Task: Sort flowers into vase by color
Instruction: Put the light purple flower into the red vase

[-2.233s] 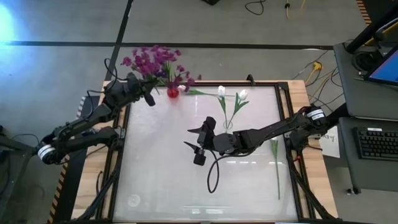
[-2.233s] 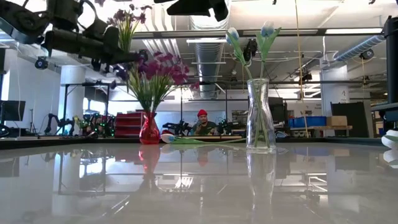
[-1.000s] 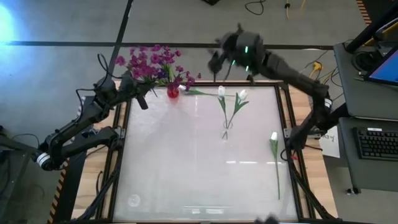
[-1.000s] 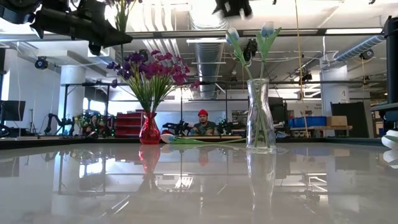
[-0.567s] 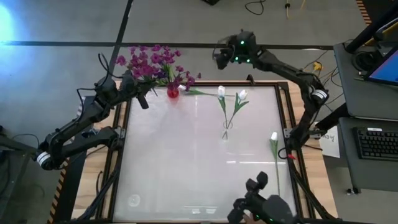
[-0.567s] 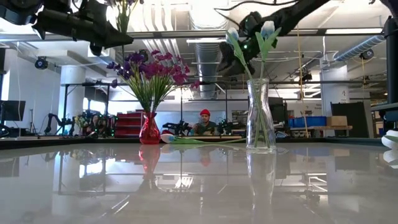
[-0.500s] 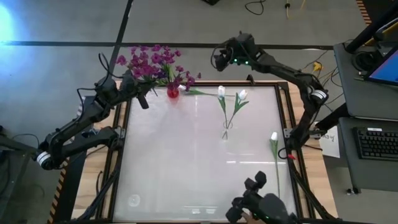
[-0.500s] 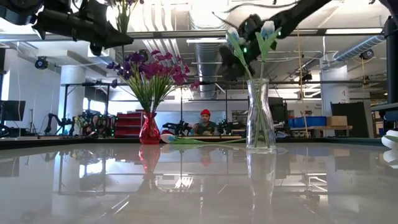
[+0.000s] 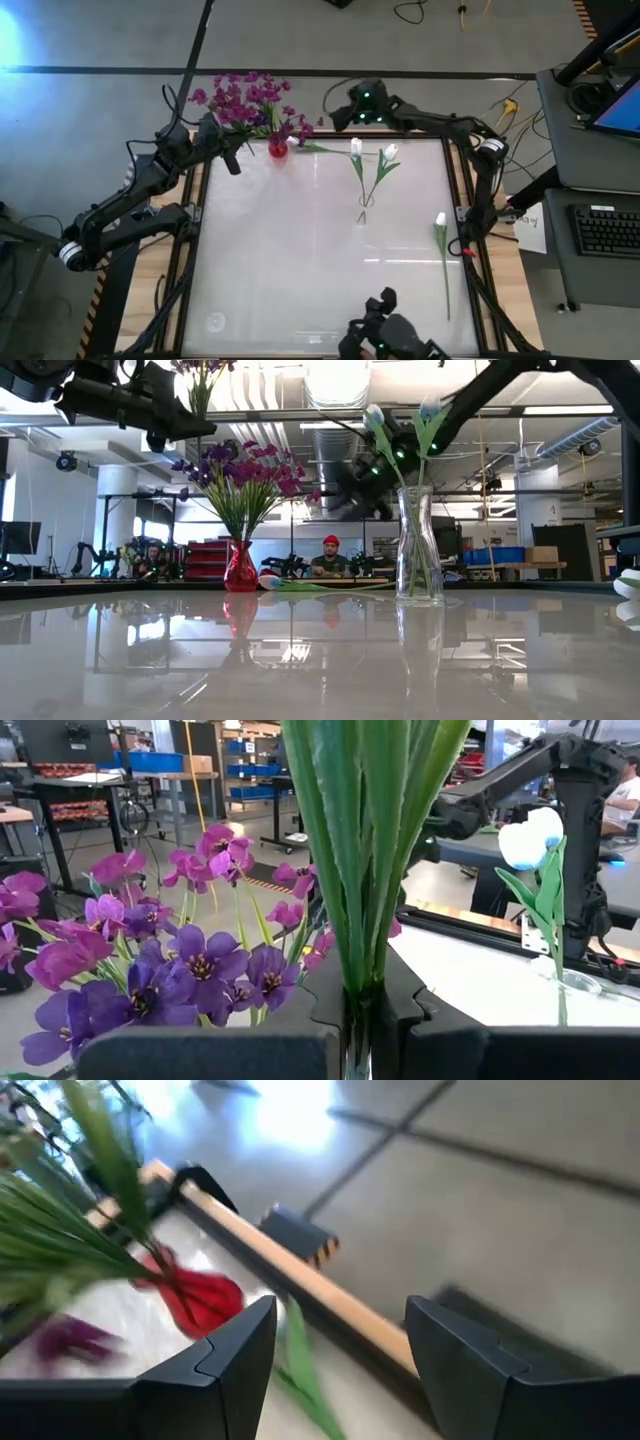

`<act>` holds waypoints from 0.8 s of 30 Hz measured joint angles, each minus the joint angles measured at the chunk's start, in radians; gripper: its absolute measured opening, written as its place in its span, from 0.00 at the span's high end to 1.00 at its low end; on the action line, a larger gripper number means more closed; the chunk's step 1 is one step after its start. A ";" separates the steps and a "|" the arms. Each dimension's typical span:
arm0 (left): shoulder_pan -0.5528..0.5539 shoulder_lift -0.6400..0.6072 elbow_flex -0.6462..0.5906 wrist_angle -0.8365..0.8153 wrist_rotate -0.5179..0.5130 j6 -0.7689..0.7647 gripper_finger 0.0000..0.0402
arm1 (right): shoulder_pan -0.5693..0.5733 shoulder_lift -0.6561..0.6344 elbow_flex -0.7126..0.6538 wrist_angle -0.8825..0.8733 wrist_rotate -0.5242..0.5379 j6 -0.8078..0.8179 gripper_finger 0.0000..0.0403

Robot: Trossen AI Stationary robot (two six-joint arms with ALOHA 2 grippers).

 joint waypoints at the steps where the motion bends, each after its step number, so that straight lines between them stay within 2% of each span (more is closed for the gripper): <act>1: 0.000 0.000 0.000 0.000 0.000 -0.002 1.00 | 0.009 0.009 0.007 0.022 0.017 -0.005 0.48; 8: 0.000 0.001 0.000 -0.001 0.000 -0.019 1.00 | 0.055 0.082 0.024 0.143 0.023 -0.003 0.52; 15: 0.000 0.010 0.000 -0.001 -0.001 -0.024 1.00 | 0.097 0.177 0.024 0.266 0.016 0.098 0.58; 24: 0.000 0.067 0.000 0.069 -0.009 -0.048 1.00 | 0.135 0.270 0.134 0.276 0.016 0.156 0.69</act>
